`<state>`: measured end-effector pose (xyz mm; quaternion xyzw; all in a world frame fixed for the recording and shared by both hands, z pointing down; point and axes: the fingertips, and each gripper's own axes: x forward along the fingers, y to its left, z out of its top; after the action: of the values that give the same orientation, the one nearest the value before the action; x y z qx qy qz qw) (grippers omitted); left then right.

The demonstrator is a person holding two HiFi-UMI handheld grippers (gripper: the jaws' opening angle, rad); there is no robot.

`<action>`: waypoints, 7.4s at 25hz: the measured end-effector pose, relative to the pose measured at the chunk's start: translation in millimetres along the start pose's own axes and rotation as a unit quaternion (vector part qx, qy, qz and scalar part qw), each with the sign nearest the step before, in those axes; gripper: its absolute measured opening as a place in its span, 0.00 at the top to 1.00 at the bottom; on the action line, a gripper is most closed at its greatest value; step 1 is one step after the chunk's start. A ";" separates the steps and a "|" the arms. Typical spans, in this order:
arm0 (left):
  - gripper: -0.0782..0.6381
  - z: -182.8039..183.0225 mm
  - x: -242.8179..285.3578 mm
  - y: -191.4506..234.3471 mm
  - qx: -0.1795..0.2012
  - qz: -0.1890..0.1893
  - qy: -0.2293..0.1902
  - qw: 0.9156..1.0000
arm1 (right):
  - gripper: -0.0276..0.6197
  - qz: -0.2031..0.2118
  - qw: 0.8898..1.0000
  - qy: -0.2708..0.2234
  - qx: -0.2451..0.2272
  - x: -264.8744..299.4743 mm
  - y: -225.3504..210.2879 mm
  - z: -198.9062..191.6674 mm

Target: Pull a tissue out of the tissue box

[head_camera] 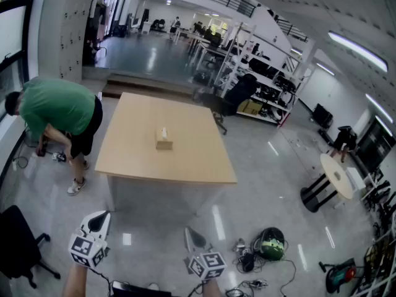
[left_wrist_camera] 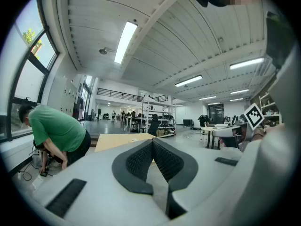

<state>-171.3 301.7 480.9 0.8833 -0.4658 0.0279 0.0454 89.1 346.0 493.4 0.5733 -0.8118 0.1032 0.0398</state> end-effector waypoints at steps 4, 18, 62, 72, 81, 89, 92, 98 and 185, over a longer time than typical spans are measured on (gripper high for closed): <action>0.88 -2.3 -1.8 2.0 0.003 0.000 0.000 1.000 | 0.95 0.005 1.000 -0.006 0.004 -0.1 3.7 0.3; 0.88 1.9 -15.4 11.5 0.009 -0.025 -0.003 1.000 | 0.95 -0.023 1.000 -0.012 -0.001 -9.6 27.0 2.8; 0.88 25.1 218.8 44.2 0.006 0.033 0.000 0.999 | 0.95 0.038 0.999 -0.008 0.005 180.0 -150.9 50.1; 0.88 27.3 252.4 62.2 0.006 0.044 0.001 0.999 | 0.95 0.047 0.999 -0.003 0.007 216.9 -165.4 51.1; 0.88 28.8 316.7 84.6 0.012 0.029 -0.007 0.999 | 0.95 0.039 0.999 -0.015 0.004 273.3 -196.3 69.3; 0.88 38.2 377.2 128.1 0.010 0.013 -0.001 1.000 | 0.95 0.028 1.000 -0.006 0.002 347.9 -212.8 83.2; 0.88 43.5 399.1 146.0 0.008 0.007 0.002 1.000 | 0.95 0.027 1.000 -0.003 0.003 375.0 -217.0 89.2; 0.88 50.1 440.3 180.1 0.004 0.000 0.005 1.000 | 0.95 0.016 1.000 -0.001 -0.005 420.9 -222.1 110.0; 0.88 -102.5 557.5 291.5 -0.070 0.044 0.119 0.989 | 0.91 0.007 0.987 0.156 -0.046 650.7 -242.8 -35.7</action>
<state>-98.0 -308.5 649.6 0.8468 -0.4965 0.1021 0.1615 94.2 -324.8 676.9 0.5416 -0.8037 0.1544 0.1918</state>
